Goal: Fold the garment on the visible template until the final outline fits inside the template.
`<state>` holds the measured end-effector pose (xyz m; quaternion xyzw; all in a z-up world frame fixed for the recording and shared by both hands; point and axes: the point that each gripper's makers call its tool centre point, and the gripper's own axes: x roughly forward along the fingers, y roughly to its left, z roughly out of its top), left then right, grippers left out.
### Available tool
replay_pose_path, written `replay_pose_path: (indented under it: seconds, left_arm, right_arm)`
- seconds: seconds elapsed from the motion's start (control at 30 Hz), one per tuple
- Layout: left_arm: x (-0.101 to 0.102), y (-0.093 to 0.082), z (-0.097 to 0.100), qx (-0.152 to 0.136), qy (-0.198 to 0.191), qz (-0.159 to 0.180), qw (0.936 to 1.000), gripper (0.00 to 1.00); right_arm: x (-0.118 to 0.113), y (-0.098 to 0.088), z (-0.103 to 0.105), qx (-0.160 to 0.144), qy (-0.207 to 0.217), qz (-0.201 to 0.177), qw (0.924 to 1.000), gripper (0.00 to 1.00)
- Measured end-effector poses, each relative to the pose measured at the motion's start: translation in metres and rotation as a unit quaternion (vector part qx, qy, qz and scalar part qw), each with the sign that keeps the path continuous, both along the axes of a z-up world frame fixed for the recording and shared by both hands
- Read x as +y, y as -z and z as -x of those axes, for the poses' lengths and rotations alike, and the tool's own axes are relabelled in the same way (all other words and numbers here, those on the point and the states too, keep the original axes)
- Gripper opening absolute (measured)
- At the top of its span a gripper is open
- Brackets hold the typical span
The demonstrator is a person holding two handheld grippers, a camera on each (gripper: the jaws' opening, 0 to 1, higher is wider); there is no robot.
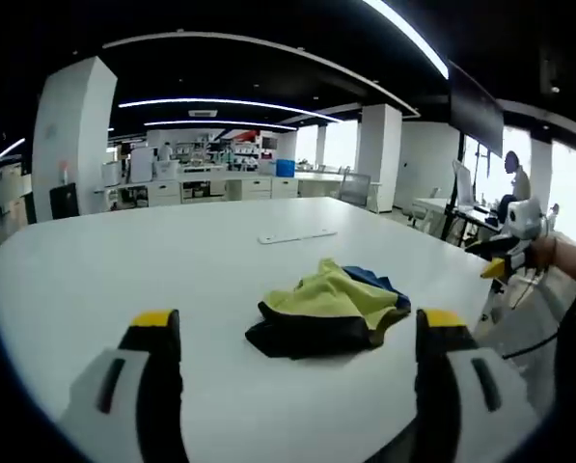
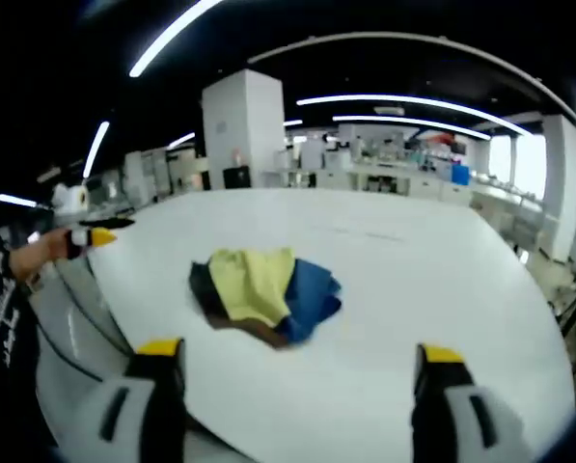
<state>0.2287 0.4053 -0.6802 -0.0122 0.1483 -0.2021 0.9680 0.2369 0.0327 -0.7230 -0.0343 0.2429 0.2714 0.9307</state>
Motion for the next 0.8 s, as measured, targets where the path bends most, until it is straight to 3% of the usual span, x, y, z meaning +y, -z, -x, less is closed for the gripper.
replay_pose_path:
  seconds: [0.8]
  left_arm:
    - [0.0055, 0.0059, 0.0012, 0.006, 0.000, -0.002, 1.0000, 0.99]
  right_arm:
    - [-0.0046, 0.0062, -0.0027, 0.001, 0.003, 0.004, 1.0000, 0.99]
